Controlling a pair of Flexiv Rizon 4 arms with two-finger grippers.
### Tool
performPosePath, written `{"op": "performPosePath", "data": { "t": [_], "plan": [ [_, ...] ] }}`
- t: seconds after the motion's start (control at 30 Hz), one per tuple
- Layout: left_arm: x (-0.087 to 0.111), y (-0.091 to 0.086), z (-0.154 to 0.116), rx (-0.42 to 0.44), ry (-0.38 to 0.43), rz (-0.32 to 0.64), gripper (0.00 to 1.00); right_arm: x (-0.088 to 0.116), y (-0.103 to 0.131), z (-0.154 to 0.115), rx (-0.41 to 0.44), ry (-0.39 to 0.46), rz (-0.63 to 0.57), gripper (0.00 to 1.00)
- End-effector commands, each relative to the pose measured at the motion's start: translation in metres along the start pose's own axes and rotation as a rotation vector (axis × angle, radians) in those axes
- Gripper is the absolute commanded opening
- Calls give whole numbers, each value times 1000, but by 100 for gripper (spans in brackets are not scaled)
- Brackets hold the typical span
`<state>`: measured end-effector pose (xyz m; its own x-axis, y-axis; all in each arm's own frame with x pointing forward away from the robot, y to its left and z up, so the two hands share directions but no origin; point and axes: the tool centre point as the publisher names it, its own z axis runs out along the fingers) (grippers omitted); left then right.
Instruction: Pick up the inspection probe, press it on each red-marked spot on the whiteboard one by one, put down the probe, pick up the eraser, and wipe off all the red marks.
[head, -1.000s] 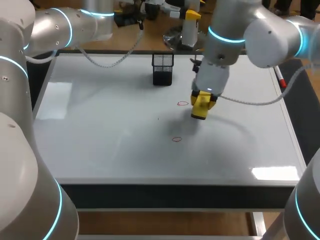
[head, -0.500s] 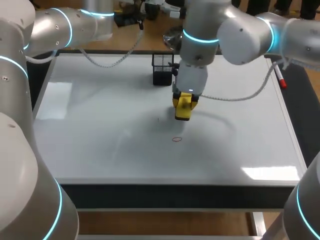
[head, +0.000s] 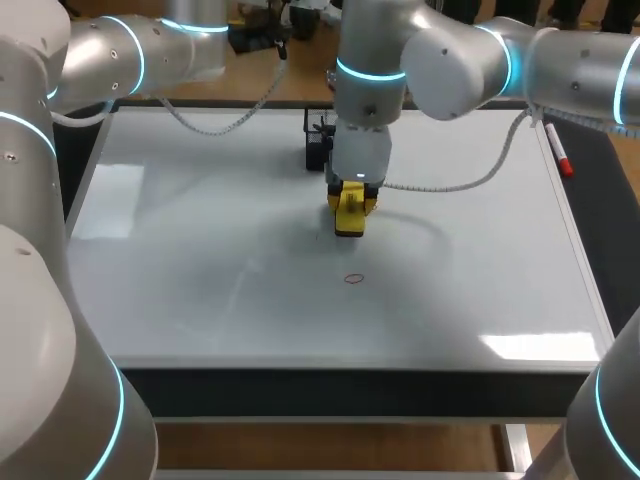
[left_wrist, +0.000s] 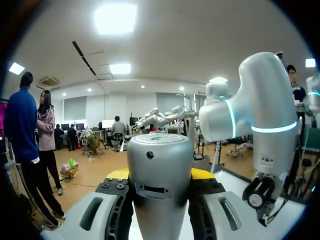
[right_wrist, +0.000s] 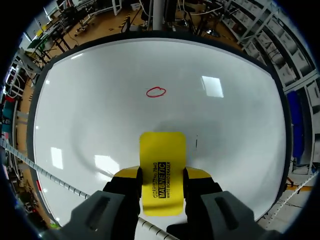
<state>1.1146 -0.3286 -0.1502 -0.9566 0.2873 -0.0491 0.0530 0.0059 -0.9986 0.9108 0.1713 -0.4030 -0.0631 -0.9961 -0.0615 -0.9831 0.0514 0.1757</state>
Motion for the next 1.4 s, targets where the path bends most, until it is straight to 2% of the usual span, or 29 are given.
{"op": "performPosePath", "data": {
  "t": [0.03,0.2,0.57,1.13,1.3,1.4],
  "plan": [
    [-2,0,0,2,5,0,0,-4,-7,5,-12,29,0,0],
    [-2,0,0,2,5,0,0,-1,-8,10,-23,27,7,0],
    [-2,0,0,2,5,0,0,19,-15,19,-47,35,54,0],
    [-2,0,0,2,5,0,0,78,-21,16,-46,50,183,0],
    [-2,0,0,2,5,0,0,90,-20,11,-33,44,211,0],
    [-2,0,0,2,5,0,0,94,-17,0,-2,27,227,0]
  ]
}}
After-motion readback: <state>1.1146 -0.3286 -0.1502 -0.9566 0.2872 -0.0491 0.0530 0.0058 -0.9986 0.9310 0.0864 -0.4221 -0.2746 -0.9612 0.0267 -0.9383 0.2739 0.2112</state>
